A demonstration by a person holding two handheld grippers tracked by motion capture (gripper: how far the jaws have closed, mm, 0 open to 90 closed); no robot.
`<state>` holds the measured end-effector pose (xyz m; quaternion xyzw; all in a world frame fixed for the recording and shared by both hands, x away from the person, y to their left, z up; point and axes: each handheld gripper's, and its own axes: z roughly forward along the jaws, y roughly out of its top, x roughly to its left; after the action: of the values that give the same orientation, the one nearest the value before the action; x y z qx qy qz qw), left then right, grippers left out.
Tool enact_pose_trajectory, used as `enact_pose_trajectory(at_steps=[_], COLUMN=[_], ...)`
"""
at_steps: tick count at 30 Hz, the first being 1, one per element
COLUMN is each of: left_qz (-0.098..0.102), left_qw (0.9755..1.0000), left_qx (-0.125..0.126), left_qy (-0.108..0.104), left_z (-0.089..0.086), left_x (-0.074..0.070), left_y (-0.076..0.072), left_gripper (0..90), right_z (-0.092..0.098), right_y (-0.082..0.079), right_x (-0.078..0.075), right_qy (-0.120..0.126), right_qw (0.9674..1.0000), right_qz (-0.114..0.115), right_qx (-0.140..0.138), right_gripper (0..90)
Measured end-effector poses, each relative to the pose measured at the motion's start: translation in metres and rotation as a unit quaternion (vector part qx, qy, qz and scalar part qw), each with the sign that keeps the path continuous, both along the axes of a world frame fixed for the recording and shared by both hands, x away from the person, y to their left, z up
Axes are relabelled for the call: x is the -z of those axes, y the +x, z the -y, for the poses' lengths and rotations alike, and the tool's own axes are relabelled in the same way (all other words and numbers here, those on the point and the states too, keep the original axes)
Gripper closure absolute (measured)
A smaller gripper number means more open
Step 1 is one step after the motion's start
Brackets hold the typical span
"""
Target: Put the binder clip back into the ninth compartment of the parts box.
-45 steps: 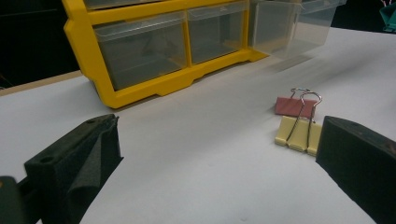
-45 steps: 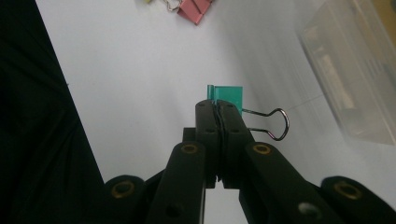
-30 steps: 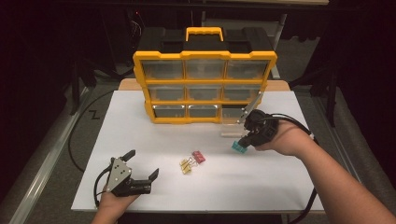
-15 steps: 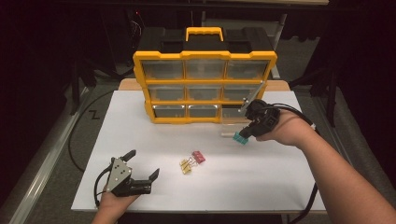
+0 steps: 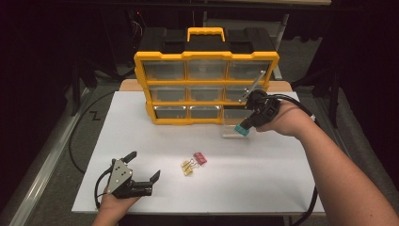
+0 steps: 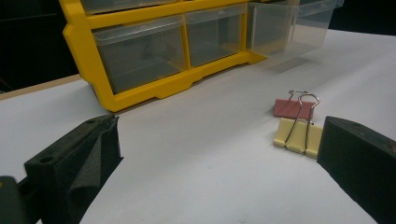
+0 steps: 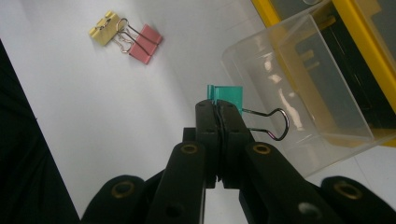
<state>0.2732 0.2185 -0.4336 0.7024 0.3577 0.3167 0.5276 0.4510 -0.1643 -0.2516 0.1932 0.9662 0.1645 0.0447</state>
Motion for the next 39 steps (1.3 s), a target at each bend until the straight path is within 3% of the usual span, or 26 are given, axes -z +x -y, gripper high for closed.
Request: enact_pose_trajectory(at_steps=[20,39], left_qz=[0.002,-0.004], left_qw=[1.0000,1.0000], left_qx=[0.002,0.006], left_qy=[-0.006,-0.004], left_z=[-0.001,0.000], left_x=[0.000,0.000], left_y=[-0.001,-0.001], left_gripper=[0.3,0.3], right_z=[-0.016,-0.022], right_y=[0.021,0.044], right_x=[-0.011,-0.003], right_qy=[-0.016,-0.026], right_qw=[0.9998,0.9995], right_qz=[0.006,0.010], right_qx=[0.006,0.016], right_gripper=[90.0,90.0])
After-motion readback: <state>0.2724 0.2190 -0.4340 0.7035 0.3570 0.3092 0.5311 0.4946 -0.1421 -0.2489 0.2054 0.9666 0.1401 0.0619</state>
